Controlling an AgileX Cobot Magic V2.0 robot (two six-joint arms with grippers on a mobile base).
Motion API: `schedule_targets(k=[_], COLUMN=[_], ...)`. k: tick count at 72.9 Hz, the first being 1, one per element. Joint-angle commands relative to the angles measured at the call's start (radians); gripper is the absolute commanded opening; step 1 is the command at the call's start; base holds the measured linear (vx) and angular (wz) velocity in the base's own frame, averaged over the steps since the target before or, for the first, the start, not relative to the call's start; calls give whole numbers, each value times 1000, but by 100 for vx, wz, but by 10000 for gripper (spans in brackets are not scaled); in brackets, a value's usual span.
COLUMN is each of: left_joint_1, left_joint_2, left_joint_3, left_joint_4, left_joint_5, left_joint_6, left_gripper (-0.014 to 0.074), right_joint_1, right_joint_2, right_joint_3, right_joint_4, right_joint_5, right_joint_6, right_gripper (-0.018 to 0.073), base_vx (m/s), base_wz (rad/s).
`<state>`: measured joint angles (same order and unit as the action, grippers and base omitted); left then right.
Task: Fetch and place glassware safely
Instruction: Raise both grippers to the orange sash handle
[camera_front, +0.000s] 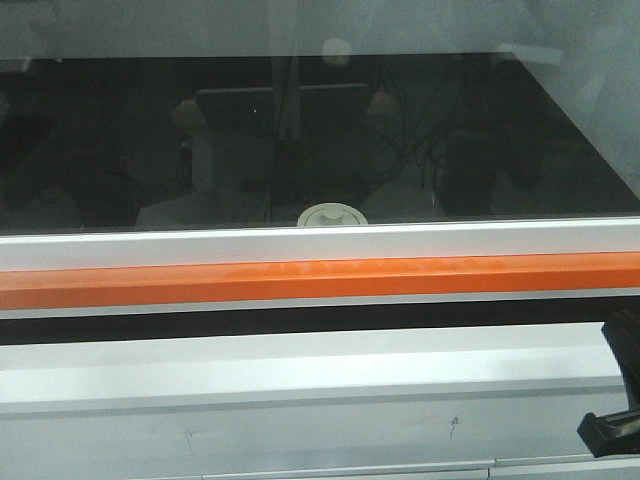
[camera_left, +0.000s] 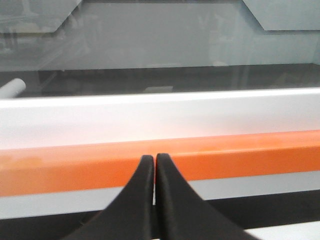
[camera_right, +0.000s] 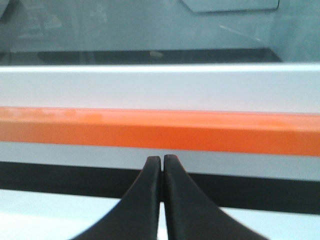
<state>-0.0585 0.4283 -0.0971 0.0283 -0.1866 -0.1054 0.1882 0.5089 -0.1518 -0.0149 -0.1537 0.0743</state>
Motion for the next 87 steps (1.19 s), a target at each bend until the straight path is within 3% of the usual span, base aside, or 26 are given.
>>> schedule_targets(k=[1, 53, 87], left_joint_1=[-7, -6, -6], left_joint_2=[31, 352, 471], left_joint_3=[17, 26, 26], left_joint_4=[-15, -15, -15], left_joint_5=[-197, -407, -480], left_joint_6=[-20, -19, -17], left_gripper=[-7, -7, -7], right_joint_1=[2, 2, 2], right_joint_2=[50, 416, 531], right_joint_3=[-22, -22, -22], right_joint_4=[15, 15, 15], right_joint_5=[-104, -440, -544], right_joint_6=[-6, -6, -5], right_gripper=[-3, -1, -1], base_vx=[0, 0, 0], base_wz=[0, 0, 0])
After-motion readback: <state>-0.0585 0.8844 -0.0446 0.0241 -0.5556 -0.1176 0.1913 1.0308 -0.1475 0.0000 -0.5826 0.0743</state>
